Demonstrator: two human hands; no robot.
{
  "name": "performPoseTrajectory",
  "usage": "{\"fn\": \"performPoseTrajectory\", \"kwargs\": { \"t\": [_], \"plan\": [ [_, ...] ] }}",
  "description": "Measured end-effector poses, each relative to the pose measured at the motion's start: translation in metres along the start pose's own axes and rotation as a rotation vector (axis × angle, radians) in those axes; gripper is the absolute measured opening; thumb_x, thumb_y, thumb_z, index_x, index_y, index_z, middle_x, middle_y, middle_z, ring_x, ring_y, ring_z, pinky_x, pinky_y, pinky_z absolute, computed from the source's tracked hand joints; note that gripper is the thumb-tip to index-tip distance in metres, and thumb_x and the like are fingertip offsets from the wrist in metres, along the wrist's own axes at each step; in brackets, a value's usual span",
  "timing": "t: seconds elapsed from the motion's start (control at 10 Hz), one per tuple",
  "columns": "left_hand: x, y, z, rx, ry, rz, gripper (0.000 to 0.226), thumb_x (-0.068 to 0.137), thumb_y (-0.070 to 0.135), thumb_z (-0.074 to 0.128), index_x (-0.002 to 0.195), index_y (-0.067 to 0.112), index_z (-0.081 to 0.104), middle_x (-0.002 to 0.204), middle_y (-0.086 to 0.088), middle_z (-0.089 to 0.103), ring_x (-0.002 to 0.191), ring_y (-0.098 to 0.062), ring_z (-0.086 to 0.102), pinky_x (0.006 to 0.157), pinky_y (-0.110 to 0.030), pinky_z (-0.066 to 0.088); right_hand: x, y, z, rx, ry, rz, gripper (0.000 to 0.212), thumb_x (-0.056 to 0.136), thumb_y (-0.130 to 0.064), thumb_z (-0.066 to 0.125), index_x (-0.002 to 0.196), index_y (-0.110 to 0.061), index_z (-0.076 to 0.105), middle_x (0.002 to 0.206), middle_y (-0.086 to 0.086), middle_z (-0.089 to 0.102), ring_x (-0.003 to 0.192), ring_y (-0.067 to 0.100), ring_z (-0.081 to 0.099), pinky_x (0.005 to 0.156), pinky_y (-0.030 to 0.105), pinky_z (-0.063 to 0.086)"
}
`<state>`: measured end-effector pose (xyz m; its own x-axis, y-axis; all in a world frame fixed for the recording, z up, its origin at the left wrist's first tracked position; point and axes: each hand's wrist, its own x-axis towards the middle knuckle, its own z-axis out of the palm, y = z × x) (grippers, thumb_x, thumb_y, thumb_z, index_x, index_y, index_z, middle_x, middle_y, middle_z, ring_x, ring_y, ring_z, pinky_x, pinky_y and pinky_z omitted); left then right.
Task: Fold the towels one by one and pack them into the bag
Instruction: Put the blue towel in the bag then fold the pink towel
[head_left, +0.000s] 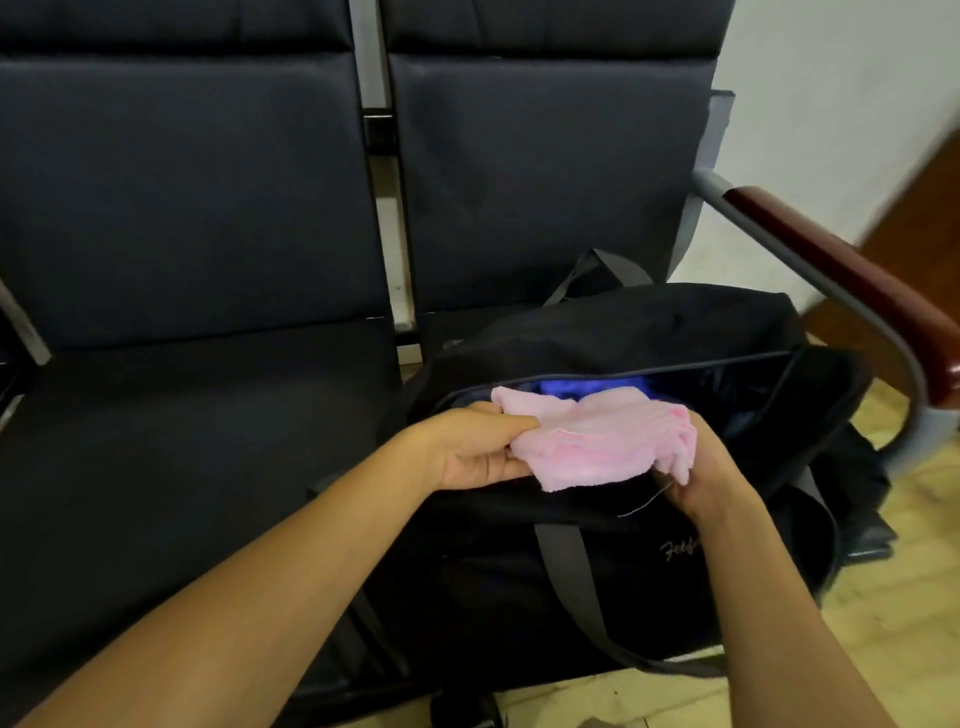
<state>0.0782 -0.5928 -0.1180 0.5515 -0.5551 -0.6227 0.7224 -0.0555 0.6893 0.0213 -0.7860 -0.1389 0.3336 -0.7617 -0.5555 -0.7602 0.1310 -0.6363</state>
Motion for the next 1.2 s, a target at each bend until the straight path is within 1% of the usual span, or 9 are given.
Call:
{"fn": "performPoseTrajectory", "kwargs": {
  "t": [0.1,0.2,0.4,0.5,0.6,0.8,1.0,1.1,1.2],
  "plan": [
    [0.019,0.002,0.009,0.044,0.036,-0.033,0.032,0.095,0.002,0.054,0.127,0.006,0.058,0.097,-0.009,0.072,0.079,-0.018,0.071,0.067,-0.032,0.061,0.009,-0.004,-0.025,0.603,-0.510,-0.086,0.032,0.106,-0.022,0.036,0.077,-0.016,0.048,0.039,-0.009,0.055,0.032,0.000,0.051,0.038,0.013,0.041],
    [0.034,0.005,0.012,0.160,0.066,0.024,0.045,0.091,0.001,0.057,0.131,0.021,0.052,0.110,-0.005,0.069,0.089,-0.021,0.070,0.073,-0.036,0.061,0.034,-0.010,-0.018,0.591,-0.472,-0.083,0.029,0.103,-0.023,0.043,0.076,-0.015,0.049,0.038,-0.009,0.054,0.031,0.003,0.050,0.036,0.013,0.041],
    [0.063,0.009,0.016,0.302,0.119,0.306,0.095,0.082,-0.003,0.056,0.148,0.052,0.016,0.143,0.004,0.043,0.119,-0.026,0.056,0.075,-0.044,0.060,0.055,-0.027,-0.010,0.692,-0.579,-0.208,0.024,0.095,-0.007,0.057,0.115,-0.007,0.070,0.102,0.007,0.073,0.088,0.018,0.071,0.077,0.026,0.059],
    [0.066,-0.001,0.024,0.539,0.149,0.386,0.101,0.086,0.001,0.060,0.151,0.047,-0.001,0.151,0.015,0.025,0.133,-0.015,0.037,0.099,-0.038,0.049,0.060,-0.024,-0.005,0.459,-0.364,-0.380,0.043,0.092,0.005,0.049,0.119,-0.023,0.069,0.084,0.003,0.073,0.060,0.018,0.064,0.048,0.026,0.050],
    [0.074,-0.013,0.029,0.663,0.216,0.459,0.097,0.091,0.004,0.058,0.153,0.030,-0.012,0.157,0.012,0.012,0.139,-0.005,0.021,0.111,-0.023,0.024,0.064,-0.015,-0.001,0.218,-0.190,-0.357,0.035,0.097,-0.015,0.056,0.131,-0.020,0.057,0.105,0.002,0.062,0.083,0.023,0.062,0.049,0.030,0.050],
    [0.075,-0.028,0.030,0.780,0.333,0.412,0.123,0.079,0.018,0.076,0.148,0.040,-0.024,0.150,-0.002,0.033,0.126,-0.021,0.048,0.093,-0.028,0.046,0.058,0.001,-0.008,-0.192,-0.246,-0.386,0.077,0.077,-0.027,0.072,0.143,-0.032,0.032,0.126,0.004,0.051,0.106,0.032,0.060,0.074,0.043,0.059],
    [0.065,-0.035,0.041,0.935,0.363,0.296,0.148,0.064,0.033,0.089,0.142,0.035,-0.036,0.143,-0.006,0.043,0.121,-0.028,0.052,0.101,-0.038,0.047,0.053,0.011,-0.020,-0.446,-0.125,-0.364,0.068,0.089,-0.021,0.063,0.147,-0.023,0.027,0.130,0.018,0.054,0.109,0.040,0.057,0.081,0.035,0.045],
    [0.066,-0.043,0.041,1.002,0.411,0.264,0.137,0.073,0.016,0.081,0.141,0.043,-0.035,0.120,-0.011,0.057,0.095,-0.027,0.063,0.082,-0.043,0.057,0.051,0.016,-0.021,-0.481,-0.081,-0.335,0.057,0.091,-0.017,0.056,0.142,-0.016,0.031,0.125,0.021,0.056,0.103,0.040,0.059,0.080,0.040,0.049],
    [0.065,-0.052,0.042,1.017,0.398,0.195,0.110,0.089,0.008,0.067,0.148,0.042,-0.019,0.126,-0.016,0.053,0.090,-0.029,0.064,0.075,-0.041,0.059,0.048,0.020,-0.021,-0.496,-0.057,-0.324,0.052,0.093,-0.011,0.050,0.142,-0.009,0.031,0.129,0.024,0.051,0.101,0.039,0.057,0.075,0.038,0.045]
  ]
}}
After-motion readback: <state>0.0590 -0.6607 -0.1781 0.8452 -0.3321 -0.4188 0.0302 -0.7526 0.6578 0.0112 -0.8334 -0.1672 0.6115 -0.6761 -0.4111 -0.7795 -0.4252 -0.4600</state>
